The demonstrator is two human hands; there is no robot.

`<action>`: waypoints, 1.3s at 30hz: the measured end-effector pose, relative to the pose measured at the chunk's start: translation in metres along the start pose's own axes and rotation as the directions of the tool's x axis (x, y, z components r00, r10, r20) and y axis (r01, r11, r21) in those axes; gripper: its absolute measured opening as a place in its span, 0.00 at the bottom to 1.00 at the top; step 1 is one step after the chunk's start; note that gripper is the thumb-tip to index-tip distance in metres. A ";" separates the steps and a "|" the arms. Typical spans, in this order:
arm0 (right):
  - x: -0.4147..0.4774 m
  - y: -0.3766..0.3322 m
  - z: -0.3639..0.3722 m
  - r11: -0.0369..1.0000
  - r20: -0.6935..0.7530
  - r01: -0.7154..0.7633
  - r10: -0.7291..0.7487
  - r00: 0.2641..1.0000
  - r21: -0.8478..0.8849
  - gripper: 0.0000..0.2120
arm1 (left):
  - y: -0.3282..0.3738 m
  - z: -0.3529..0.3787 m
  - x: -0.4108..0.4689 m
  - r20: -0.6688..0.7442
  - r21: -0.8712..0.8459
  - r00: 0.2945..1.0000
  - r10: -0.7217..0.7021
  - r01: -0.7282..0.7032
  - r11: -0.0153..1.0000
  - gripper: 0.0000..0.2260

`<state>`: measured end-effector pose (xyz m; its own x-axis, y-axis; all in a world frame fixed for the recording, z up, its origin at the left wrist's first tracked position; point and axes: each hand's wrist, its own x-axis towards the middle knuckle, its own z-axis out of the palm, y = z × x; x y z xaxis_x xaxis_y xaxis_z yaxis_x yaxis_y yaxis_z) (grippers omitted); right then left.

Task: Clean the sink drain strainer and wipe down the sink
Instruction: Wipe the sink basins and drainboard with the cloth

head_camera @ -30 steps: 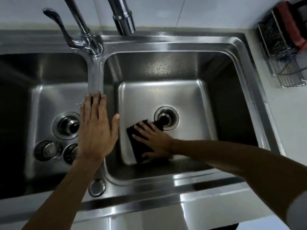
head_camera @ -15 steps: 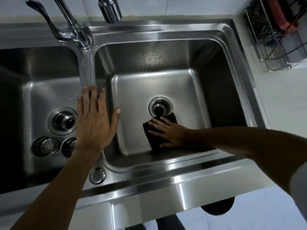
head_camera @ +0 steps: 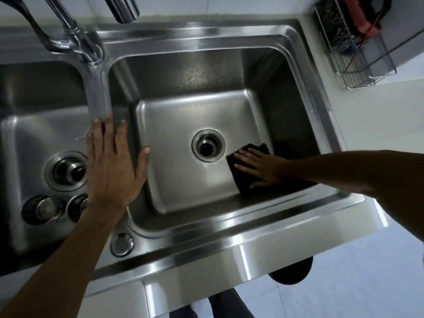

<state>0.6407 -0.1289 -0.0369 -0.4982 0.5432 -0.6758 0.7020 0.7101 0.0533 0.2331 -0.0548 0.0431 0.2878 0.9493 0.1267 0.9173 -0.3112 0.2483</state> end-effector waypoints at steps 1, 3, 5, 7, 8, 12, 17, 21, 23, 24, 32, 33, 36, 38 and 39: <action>-0.007 0.017 0.001 0.999 0.045 0.011 -0.009 0.999 -0.040 0.42 | -0.001 0.000 0.000 -0.002 -0.001 1.000 -0.002 0.002 1.000 0.34; -0.006 0.045 -0.008 0.997 0.054 -0.044 0.047 0.997 -0.066 0.43 | 0.001 0.000 0.001 0.004 -0.013 1.000 0.006 -0.006 1.000 0.34; 0.009 0.043 -0.016 0.978 0.041 -0.210 0.210 0.977 -0.009 0.44 | 0.000 0.000 0.001 0.003 -0.020 1.000 0.005 -0.005 1.000 0.34; 0.014 0.014 -0.014 0.952 0.085 -0.297 0.291 0.953 0.069 0.46 | 0.000 0.000 0.000 -0.005 -0.022 1.000 0.000 0.000 1.000 0.33; 0.008 -0.002 -0.008 0.954 0.125 -0.289 0.279 0.952 0.073 0.46 | 0.001 -0.001 0.000 -0.003 -0.026 1.000 0.002 -0.002 1.000 0.34; -0.016 0.005 0.004 0.931 0.231 -0.349 0.318 0.920 0.111 0.47 | 0.001 -0.001 0.000 0.000 -0.024 1.000 0.008 -0.008 1.000 0.34; -0.009 0.024 0.002 0.946 0.200 -0.325 0.320 0.926 -0.007 0.48 | 0.002 -0.003 0.001 0.012 -0.040 1.000 0.011 -0.011 0.999 0.34; -0.016 0.040 -0.003 0.970 0.261 -0.197 0.230 0.938 -0.146 0.50 | -0.001 -0.001 0.000 -0.019 -0.068 1.000 0.017 -0.018 0.998 0.34; -0.001 0.056 -0.019 0.945 0.222 -0.285 0.315 0.923 -0.159 0.51 | -0.003 0.004 0.001 -0.040 -0.079 0.999 0.018 -0.021 0.997 0.34; 0.006 0.062 -0.025 0.930 0.210 -0.338 0.363 0.908 -0.147 0.51 | -0.004 0.006 0.000 -0.046 -0.071 0.999 0.017 -0.020 0.997 0.34; -0.007 0.011 -0.019 0.930 0.394 -0.362 0.307 0.866 0.071 0.63 | -0.008 0.012 0.000 -0.095 -0.060 0.995 0.029 -0.035 0.998 0.31; -0.009 0.022 -0.024 0.937 0.396 -0.333 0.269 0.878 0.104 0.60 | -0.007 0.012 0.001 -0.101 -0.061 0.994 0.033 -0.040 0.997 0.31; -0.013 0.043 -0.036 0.917 0.267 -0.329 0.266 0.926 0.227 0.42 | -0.009 0.013 0.001 -0.110 -0.057 0.993 0.040 -0.046 0.997 0.31; -0.014 0.039 -0.033 0.930 0.070 -0.331 0.324 0.943 0.158 0.29 | -0.009 0.014 0.002 -0.115 -0.061 0.993 0.039 -0.046 0.997 0.30; -0.011 0.033 -0.031 0.932 0.049 -0.322 0.319 0.947 0.168 0.25 | -0.010 0.015 0.001 -0.118 -0.057 0.992 0.041 -0.048 0.997 0.30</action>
<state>0.6540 -0.0974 -0.0046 -0.2231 0.7188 -0.6585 0.8999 0.4115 0.1443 0.2287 -0.0499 0.0262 0.2907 0.9239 0.2488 0.8852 -0.3584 0.2966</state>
